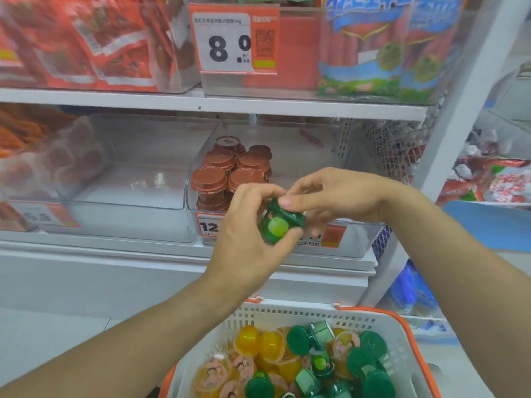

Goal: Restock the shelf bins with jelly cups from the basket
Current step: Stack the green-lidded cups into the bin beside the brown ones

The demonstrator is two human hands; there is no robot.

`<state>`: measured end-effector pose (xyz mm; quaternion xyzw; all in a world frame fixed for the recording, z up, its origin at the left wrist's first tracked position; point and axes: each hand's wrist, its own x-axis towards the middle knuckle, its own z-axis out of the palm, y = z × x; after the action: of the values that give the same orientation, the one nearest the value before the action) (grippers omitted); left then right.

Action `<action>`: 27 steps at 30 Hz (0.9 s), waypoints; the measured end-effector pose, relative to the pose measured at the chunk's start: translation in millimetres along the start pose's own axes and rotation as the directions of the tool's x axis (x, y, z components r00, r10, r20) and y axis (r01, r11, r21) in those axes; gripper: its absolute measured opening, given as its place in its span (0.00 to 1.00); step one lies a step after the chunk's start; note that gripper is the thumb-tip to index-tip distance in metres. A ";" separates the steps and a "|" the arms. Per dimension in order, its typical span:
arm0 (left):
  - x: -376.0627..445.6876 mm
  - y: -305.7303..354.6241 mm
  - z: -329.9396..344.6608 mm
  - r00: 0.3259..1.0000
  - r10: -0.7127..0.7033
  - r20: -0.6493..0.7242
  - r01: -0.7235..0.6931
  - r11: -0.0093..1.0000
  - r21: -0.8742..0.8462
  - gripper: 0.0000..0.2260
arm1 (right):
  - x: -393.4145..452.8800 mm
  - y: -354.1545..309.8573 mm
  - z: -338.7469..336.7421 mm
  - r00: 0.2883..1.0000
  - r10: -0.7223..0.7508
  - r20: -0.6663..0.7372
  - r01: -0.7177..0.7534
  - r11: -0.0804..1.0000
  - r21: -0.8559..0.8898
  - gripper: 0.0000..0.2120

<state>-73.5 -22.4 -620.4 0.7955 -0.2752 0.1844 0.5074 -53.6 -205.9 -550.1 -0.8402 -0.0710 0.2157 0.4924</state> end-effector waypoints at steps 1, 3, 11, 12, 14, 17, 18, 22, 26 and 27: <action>-0.5 -0.2 -0.1 0.999 0.045 -0.020 -0.044 0.999 0.030 0.23 | 1.1 0.7 -0.3 1.000 -0.015 -0.003 0.016 0.999 0.030 0.23; 1.9 -3.6 -1.3 0.994 0.091 -0.056 -0.087 0.994 0.059 0.26 | 5.2 2.2 -2.4 0.999 -0.050 -0.016 0.052 0.995 0.087 0.20; 2.8 -5.0 5.6 0.998 -0.051 0.036 0.039 0.963 0.266 0.16 | 24.2 21.9 -26.7 0.842 -0.069 -0.535 0.044 0.997 -0.059 0.14; 0.1 -7.7 6.4 0.992 -0.062 0.109 0.020 0.936 0.350 0.15 | 31.4 30.1 -29.6 0.789 -0.095 -0.607 -0.017 0.984 -0.176 0.15; -6.1 -11.4 6.3 0.963 -0.111 0.246 -0.026 0.869 0.494 0.19 | 45.3 42.8 -28.1 0.758 -0.196 -0.622 -0.119 0.896 -0.428 0.18; -16.4 -10.6 8.2 0.877 -0.231 0.421 -0.120 0.744 0.658 0.25 | 66.2 55.1 -24.4 0.821 -0.274 -0.502 -0.129 0.767 -0.629 0.22; -19.6 -9.7 9.2 0.847 -0.268 0.460 -0.148 0.710 0.688 0.26 | 71.6 56.4 -24.4 0.833 -0.270 -0.482 -0.134 0.747 -0.651 0.22; -25.3 -6.4 11.2 0.795 -0.327 0.510 -0.202 0.651 0.732 0.26 | 91.8 61.1 -18.6 0.883 -0.200 -0.425 -0.172 0.705 -0.688 0.20; -24.9 -8.5 13.9 0.807 -0.322 0.495 -0.181 0.663 0.726 0.25 | 102.5 59.9 -13.7 0.926 -0.130 -0.356 -0.156 0.725 -0.671 0.19; -24.7 -8.6 14.5 0.806 -0.325 0.495 -0.177 0.666 0.725 0.25 | 102.3 58.4 -13.7 0.930 -0.128 -0.343 -0.145 0.731 -0.667 0.19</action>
<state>-87.2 -26.6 -646.6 0.9583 -0.2836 0.0027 0.0354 38.6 -212.4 -624.4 -0.9870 -0.0481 0.0162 0.1527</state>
